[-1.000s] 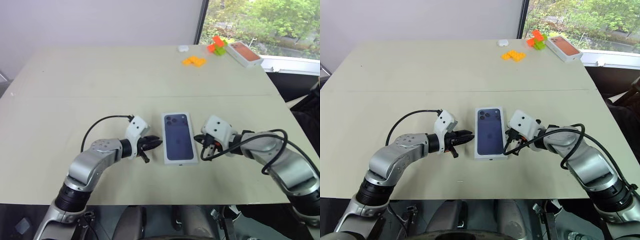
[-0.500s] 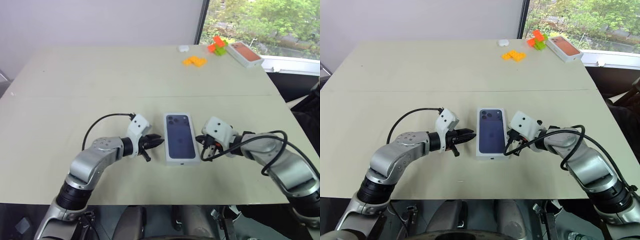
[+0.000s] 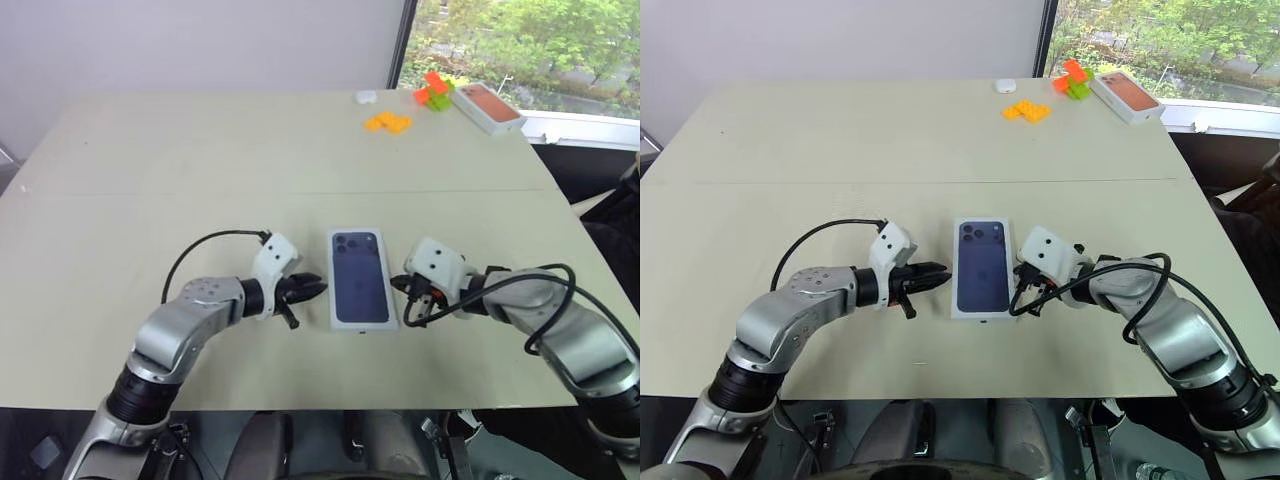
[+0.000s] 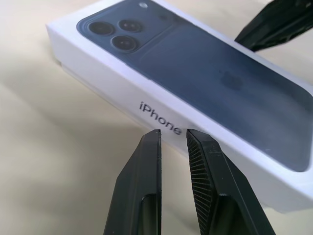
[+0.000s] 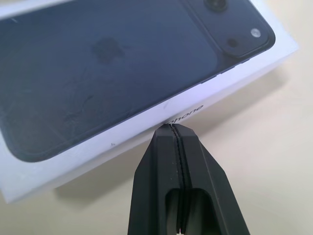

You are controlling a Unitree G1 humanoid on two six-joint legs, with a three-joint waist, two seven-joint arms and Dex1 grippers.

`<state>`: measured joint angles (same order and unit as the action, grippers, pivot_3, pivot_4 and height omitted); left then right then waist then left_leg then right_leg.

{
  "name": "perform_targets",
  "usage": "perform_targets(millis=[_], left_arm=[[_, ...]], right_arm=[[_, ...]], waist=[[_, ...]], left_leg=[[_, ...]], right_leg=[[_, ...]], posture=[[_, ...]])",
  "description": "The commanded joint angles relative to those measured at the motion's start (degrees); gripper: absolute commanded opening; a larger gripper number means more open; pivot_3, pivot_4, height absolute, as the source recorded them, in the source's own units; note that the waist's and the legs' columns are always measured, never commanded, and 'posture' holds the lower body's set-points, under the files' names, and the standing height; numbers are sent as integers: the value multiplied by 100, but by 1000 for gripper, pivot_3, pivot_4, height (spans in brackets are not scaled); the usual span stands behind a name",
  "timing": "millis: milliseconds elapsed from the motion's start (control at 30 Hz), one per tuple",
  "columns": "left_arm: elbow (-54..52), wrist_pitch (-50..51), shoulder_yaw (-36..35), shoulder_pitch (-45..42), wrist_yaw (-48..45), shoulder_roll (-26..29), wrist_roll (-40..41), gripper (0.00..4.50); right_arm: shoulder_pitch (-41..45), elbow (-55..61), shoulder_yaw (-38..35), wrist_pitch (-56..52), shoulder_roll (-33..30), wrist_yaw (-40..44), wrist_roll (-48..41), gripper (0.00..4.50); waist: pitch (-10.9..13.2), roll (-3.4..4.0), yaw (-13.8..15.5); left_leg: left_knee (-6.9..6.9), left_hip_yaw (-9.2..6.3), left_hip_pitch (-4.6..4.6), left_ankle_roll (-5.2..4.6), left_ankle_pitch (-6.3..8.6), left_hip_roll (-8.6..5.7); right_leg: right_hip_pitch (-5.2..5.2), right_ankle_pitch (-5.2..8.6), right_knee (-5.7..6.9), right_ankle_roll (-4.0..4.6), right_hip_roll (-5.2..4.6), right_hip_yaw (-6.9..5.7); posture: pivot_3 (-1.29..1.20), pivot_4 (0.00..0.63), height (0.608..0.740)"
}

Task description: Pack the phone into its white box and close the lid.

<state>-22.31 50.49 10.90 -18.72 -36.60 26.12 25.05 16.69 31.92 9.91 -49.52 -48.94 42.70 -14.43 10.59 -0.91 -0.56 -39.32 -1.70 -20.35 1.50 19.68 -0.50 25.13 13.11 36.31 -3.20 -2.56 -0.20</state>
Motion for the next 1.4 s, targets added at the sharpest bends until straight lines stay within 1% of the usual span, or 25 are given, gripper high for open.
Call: perform_targets(millis=[33,167,300,400,500,600,733,900,1133,1167,1233,1300,1400], left_arm=[[-221,-9,-509,-82,-23,26,305,912],[-429,96,-781,-174,-119,20,688,912],[-469,54,-483,-276,-131,93,576,912],[-289,-30,-6,-418,4,-11,260,912],[-130,-120,460,-460,51,27,-105,912],[84,-153,743,-482,172,66,-444,912],[226,-172,921,-439,233,103,-699,912],[260,-121,926,-317,270,96,-782,912],[283,-198,900,-242,318,35,-833,912],[255,-245,781,-231,350,-63,-761,912],[228,-311,328,-299,527,-417,-510,912],[301,-382,40,-431,696,-675,-457,912],[838,-584,99,-742,1057,-874,-891,912]], right_arm=[[-102,290,-516,307,-196,211,-158,0],[-277,281,-1031,455,-211,414,-477,0],[-414,419,-1127,490,-186,605,-758,0],[-527,719,-824,399,-89,606,-892,0],[-572,790,-392,295,-18,432,-729,0],[-574,658,-15,229,-33,256,-454,0],[-575,561,115,218,-2,181,-369,0],[-597,443,184,275,-46,211,-307,0],[-623,392,213,391,-79,210,-229,0],[-587,387,146,434,-26,190,-251,0],[-365,333,-170,429,272,33,-431,0],[-83,207,-424,311,589,-172,-565,0],[189,-129,-359,307,824,-420,-378,0]], waist=[[0,0,1],[0,0,5],[0,0,4],[0,0,6],[-1,-1,-7],[-1,-1,-10],[-3,-2,-1],[-3,-4,-7],[-11,-10,-7],[-12,-12,-7],[-11,-13,-7],[-7,-17,-14],[-8,-17,8]], left_leg=[[0,0,0,0,0,0],[0,0,2,0,0,0],[-1,0,3,0,0,-1],[-1,-2,11,0,0,-1],[-2,-2,16,0,0,-1],[-2,-1,22,0,0,-2],[-2,-4,39,-2,-3,0],[-1,1,88,-3,-3,0],[-1,0,92,-3,-3,2],[-1,0,92,-3,-3,2],[-1,0,91,-3,-3,2],[-2,1,89,-4,-4,2],[-1,-2,87,-6,-7,2]], right_leg=[[0,0,0,0,0,0],[-3,0,0,0,0,0],[-5,0,0,0,0,0],[-14,0,0,0,1,0],[-21,0,-1,0,2,0],[-23,0,0,0,3,1],[-41,0,-1,0,5,1],[-89,2,-6,0,5,0],[-92,2,-4,-1,8,1],[-92,2,-4,-1,8,1],[-93,2,-4,-1,7,1],[-90,-2,-5,-4,7,1],[-85,-7,-3,-4,10,1]], posture=[[0,150,740],[0,150,740],[0,150,740],[0,150,740],[0,150,740],[0,150,740],[0,150,740],[0,150,740],[0,150,740],[0,150,740],[0,150,740],[0,150,740],[0,150,740]])
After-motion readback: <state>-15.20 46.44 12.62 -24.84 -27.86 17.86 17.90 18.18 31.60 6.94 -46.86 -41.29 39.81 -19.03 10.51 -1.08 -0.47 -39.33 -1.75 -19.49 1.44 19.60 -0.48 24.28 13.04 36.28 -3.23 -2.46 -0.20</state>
